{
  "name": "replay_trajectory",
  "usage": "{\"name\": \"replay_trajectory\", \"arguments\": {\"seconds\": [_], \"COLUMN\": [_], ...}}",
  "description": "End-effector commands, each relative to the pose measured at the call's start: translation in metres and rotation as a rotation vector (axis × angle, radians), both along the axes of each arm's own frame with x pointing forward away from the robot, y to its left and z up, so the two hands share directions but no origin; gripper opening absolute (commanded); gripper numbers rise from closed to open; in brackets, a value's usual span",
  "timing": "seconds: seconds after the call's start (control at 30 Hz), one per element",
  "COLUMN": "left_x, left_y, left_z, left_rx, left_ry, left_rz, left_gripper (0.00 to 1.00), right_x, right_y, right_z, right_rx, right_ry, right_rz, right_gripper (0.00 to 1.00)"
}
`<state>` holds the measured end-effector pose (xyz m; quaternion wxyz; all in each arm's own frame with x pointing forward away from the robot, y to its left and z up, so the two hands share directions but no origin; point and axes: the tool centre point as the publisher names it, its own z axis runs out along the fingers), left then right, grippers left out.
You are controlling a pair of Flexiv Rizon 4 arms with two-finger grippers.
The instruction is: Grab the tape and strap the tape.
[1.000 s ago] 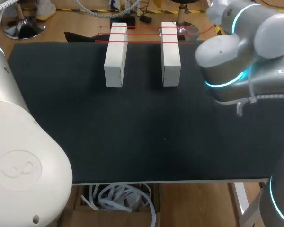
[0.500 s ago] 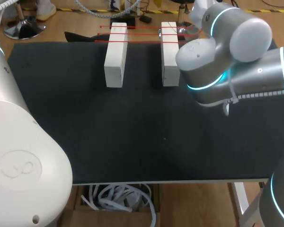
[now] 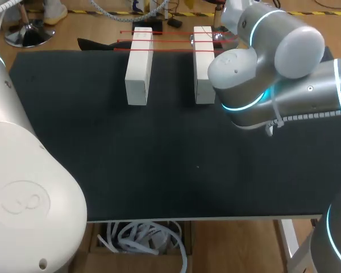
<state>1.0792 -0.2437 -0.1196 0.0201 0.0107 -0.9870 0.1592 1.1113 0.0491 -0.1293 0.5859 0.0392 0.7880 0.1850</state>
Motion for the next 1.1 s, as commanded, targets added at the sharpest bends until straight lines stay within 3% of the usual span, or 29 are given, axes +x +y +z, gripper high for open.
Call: {"name": "replay_trajectory", "arguments": {"seconds": [0.03,0.5,1.1], "left_x": [0.000,0.000,0.000], "left_y": [0.000,0.000,0.000], "left_z": [0.001,0.001,0.001], "left_rx": [0.004,0.004,0.004], "left_ry": [0.002,0.002,0.002], "left_rz": [0.001,0.001,0.001], "left_gripper": [0.00,0.00,0.00], "right_x": [-0.002,-0.006,-0.009], "right_y": [0.004,0.017,0.037], "right_z": [-0.002,0.004,0.002], "right_rx": [-0.001,-0.029,-0.047], "right_ry": [-0.011,-0.056,-0.055], "right_rz": [-0.005,-0.038,-0.059], "right_gripper": [0.00,0.00,0.00]}}
